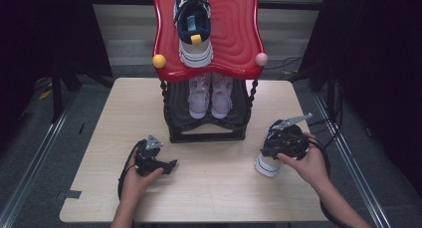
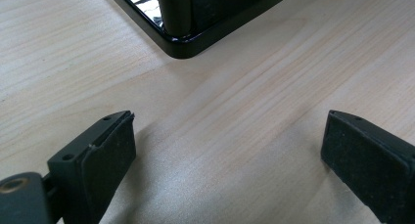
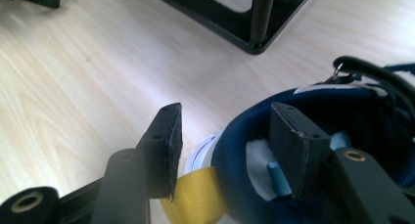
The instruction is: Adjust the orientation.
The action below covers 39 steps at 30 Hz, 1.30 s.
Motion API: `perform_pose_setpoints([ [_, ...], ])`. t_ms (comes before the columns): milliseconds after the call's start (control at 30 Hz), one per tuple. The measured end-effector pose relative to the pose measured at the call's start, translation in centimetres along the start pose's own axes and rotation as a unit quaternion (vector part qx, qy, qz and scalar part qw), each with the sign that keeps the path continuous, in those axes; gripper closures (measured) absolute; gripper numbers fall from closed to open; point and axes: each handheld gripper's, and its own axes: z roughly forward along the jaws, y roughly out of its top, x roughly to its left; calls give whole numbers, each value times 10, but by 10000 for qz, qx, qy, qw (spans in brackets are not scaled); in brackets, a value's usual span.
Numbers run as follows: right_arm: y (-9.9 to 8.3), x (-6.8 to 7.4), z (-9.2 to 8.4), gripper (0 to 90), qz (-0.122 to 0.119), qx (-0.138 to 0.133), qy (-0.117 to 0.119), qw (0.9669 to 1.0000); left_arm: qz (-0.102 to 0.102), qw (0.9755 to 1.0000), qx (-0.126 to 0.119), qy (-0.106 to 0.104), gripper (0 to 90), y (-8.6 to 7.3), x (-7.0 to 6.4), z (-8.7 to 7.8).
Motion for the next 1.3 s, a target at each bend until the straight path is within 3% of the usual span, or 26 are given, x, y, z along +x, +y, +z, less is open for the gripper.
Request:
perform_pose_setpoints([
  [100, 2, 0, 0, 448, -162, 227, 96, 9996, -10, 10000, -12, 7, 56, 0, 0, 0],
  [300, 9, 1, -1, 453, -236, 584, 84, 9980, 1, 10000, 1, 0, 55, 0, 0, 0],
  [367, 12, 2, 0, 470, -339, 830, 143, 9959, 1, 10000, -1, 8, 55, 0, 0, 0],
  [667, 18, 3, 5, 491, -579, 1327, 194, 9893, -9, 10000, -11, -2, 55, 0, 0, 0],
  [833, 22, 2, 8, 493, -697, 1652, 200, 9836, -6, 10000, -7, -3, 56, 0, 0, 0],
  [967, 26, 1, 6, 480, -702, 1624, 222, 9840, -7, 10000, -5, -2, 55, 0, 0, 0],
  [1000, 28, 0, 2, 462, -598, 1439, 306, 9873, -10, 10000, -15, -8, 56, 0, 0, 0],
  [1100, 28, 1, -2, 405, -593, 1270, 283, 9897, -9, 10000, -15, -8, 56, 0, 0, 0],
  [1200, 25, 3, -3, 360, -615, 1282, 232, 9896, -8, 10000, -8, 1, 55, 0, 0, 0],
  [1300, 21, 3, -2, 378, -661, 1400, 229, 9877, -4, 10000, -10, -1, 55, 0, 0, 0],
])
